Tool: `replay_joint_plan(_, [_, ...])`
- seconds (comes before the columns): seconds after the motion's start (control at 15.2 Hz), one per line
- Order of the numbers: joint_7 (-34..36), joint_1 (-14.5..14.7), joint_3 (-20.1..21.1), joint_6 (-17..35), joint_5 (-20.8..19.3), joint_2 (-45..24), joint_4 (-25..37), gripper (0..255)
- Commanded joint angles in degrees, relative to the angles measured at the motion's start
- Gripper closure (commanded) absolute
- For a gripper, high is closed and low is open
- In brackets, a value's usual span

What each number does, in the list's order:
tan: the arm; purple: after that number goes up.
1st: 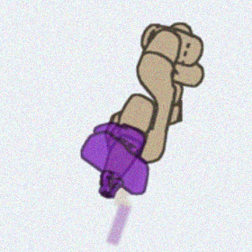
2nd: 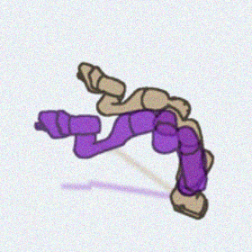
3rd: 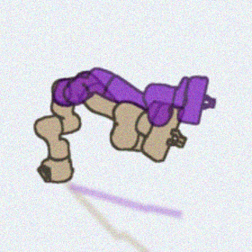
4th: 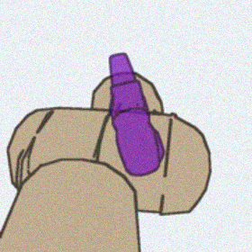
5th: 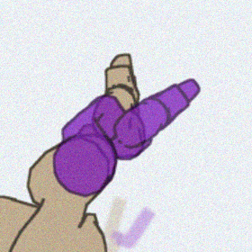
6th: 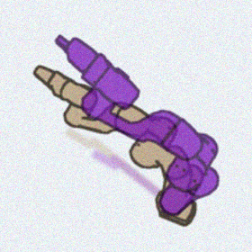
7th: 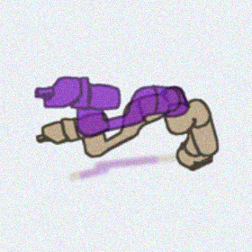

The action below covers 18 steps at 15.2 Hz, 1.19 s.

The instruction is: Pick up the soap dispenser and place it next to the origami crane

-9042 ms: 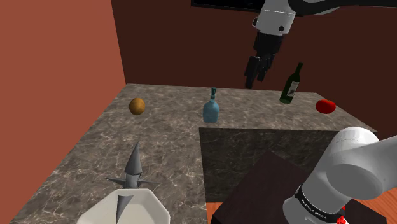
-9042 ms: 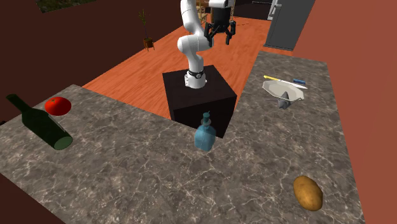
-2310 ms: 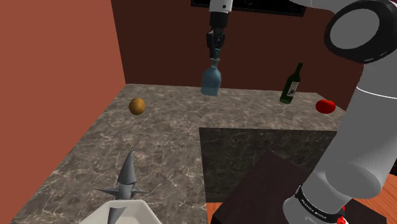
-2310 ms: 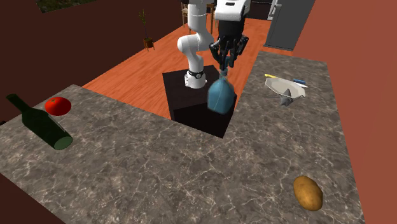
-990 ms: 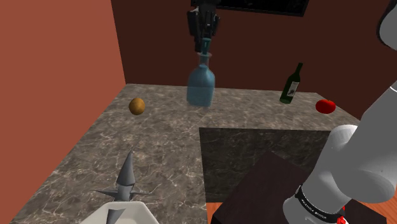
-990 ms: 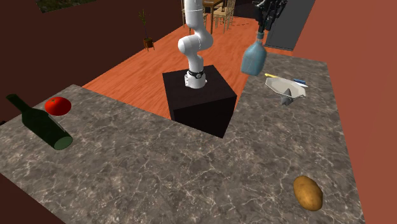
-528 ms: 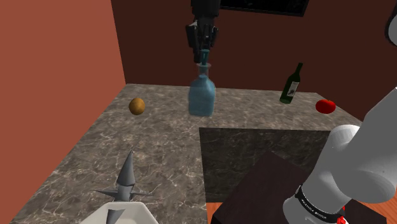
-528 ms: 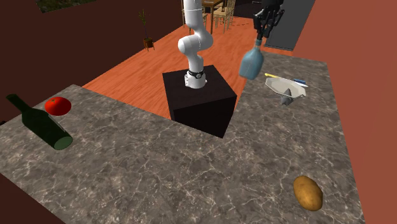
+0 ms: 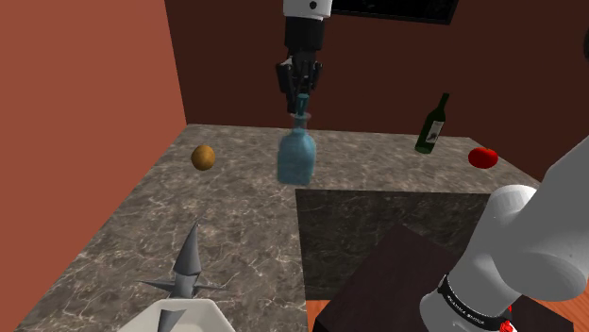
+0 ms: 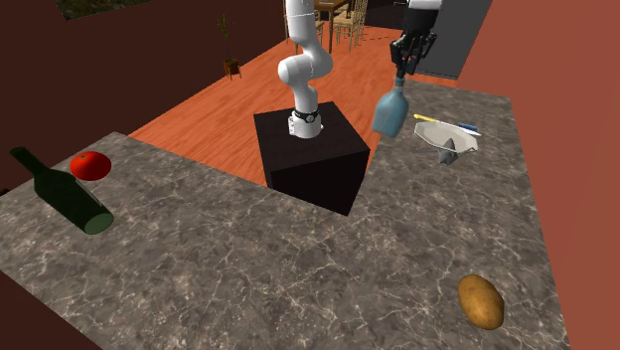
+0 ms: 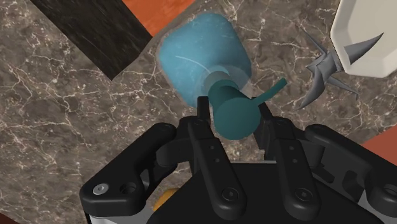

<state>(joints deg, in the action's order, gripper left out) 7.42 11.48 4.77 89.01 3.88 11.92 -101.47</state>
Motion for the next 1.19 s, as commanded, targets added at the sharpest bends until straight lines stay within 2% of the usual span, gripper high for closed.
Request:
replay_joint_plan(0.0, [0.1,0.1,0.1,1.5,0.0,0.3,-1.7,255])
replay_joint_plan(1.12, [-0.6,0.2,0.3,14.7,0.3,1.5,-16.2,255])
